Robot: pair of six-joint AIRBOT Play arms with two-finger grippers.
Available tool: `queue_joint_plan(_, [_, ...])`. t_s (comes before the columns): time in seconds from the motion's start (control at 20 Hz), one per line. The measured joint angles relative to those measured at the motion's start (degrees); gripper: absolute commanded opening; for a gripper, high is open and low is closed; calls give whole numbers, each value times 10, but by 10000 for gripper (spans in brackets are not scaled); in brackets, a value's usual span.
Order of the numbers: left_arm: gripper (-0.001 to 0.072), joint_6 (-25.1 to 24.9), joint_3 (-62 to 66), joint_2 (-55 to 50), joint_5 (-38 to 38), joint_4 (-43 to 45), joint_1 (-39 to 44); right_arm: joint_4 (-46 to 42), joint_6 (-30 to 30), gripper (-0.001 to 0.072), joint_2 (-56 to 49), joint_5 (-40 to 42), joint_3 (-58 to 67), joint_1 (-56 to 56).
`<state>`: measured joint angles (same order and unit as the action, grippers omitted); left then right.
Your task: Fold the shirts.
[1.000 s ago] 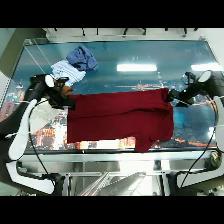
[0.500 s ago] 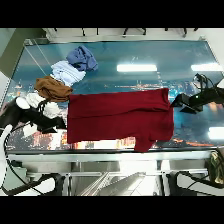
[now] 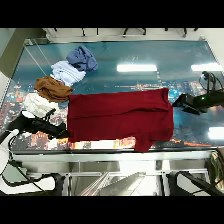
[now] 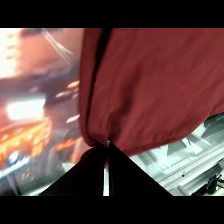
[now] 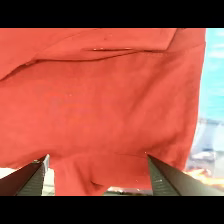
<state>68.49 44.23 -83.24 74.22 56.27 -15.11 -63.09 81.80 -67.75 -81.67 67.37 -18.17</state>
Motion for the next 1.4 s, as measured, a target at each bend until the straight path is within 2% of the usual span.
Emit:
queue_joint_plan(0.2, [23,-6,-2,0,-4,-12,25,-28,-5,698,9,-15,-34,-22])
queue_joint_plan(0.4, [24,-9,-2,49,14,-13,27,-31,-23,698,11,-5,-135,-96])
queue_joint_plan(0.65, [24,0,-2,118,21,-7,11,7,-73,698,-7,48,-249,-148])
queue_joint_plan(1.0, [24,9,-2,144,38,-4,5,103,-135,697,-23,94,-360,-142])
queue_joint_plan(1.05, [24,11,-2,145,40,-4,5,114,-141,669,-24,102,-367,-132])
queue_joint_plan(1.1, [24,11,-2,146,43,-4,5,124,-146,470,-24,115,-372,-122])
queue_joint_plan(1.15, [24,12,1,146,46,-4,5,124,-149,120,-24,131,-375,-115])
queue_joint_plan(1.2, [24,14,5,147,50,-4,5,123,-153,25,-26,151,-377,-110])
queue_joint_plan(1.4, [24,15,42,148,76,0,5,126,-158,24,3,155,-375,-100])
